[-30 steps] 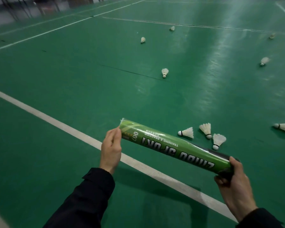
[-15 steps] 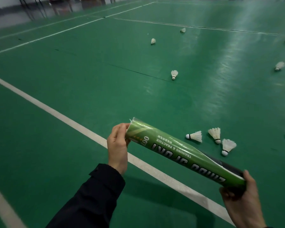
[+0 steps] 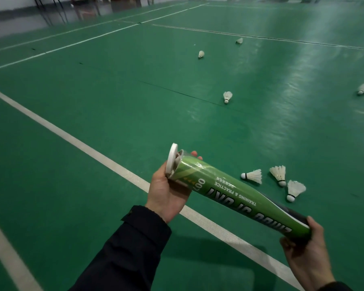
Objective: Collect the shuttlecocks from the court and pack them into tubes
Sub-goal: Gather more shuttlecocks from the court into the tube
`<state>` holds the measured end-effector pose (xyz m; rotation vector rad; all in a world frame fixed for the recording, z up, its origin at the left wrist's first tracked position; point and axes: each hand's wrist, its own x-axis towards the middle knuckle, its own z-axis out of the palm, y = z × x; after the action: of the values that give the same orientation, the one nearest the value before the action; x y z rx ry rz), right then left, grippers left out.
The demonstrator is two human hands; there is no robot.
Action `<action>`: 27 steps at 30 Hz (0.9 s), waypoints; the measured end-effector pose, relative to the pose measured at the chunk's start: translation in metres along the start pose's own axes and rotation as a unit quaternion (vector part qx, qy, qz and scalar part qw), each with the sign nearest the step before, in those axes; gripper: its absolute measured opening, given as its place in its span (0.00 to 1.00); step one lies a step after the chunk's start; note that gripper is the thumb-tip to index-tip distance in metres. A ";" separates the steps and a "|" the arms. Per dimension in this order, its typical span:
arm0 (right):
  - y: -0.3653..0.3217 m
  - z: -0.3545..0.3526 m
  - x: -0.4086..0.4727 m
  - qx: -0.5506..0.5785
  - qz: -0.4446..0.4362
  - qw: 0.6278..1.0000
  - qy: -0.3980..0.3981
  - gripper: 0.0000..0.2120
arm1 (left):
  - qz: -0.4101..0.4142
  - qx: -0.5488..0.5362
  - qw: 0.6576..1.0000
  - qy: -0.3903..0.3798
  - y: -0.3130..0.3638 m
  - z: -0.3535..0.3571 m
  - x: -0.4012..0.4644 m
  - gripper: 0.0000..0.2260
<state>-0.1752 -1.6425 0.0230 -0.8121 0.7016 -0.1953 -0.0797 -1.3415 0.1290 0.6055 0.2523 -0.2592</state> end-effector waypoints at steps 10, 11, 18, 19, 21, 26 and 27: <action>-0.002 0.002 0.009 0.039 0.009 0.999 0.020 0.25 | 0.150 0.117 0.980 0.065 0.002 0.002 -0.001 0.15; -0.002 0.003 0.009 0.041 0.009 0.999 0.018 0.22 | 0.156 0.128 0.977 0.067 0.003 0.002 -0.002 0.15; -0.007 0.008 0.009 0.063 -0.001 0.998 0.009 0.19 | 0.209 0.247 0.945 0.058 0.001 -0.006 -0.001 0.18; -0.008 0.008 0.009 0.068 0.000 0.998 0.010 0.18 | 0.220 0.269 0.937 0.046 -0.002 -0.009 -0.002 0.20; -0.008 0.005 0.010 0.074 0.003 0.997 0.006 0.22 | 0.253 0.329 0.910 0.015 -0.008 -0.010 -0.006 0.20; -0.008 0.000 0.013 0.097 0.008 0.995 0.007 0.30 | 0.357 0.467 0.808 -0.037 -0.018 0.000 -0.018 0.22; -0.009 0.000 0.014 0.104 0.006 0.995 0.007 0.30 | 0.364 0.493 0.789 -0.044 -0.020 -0.002 -0.019 0.23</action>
<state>-0.1643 -1.6548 0.0227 -0.6085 0.6863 -0.2591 -0.1036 -1.3533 0.1230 1.6757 -0.2606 0.3821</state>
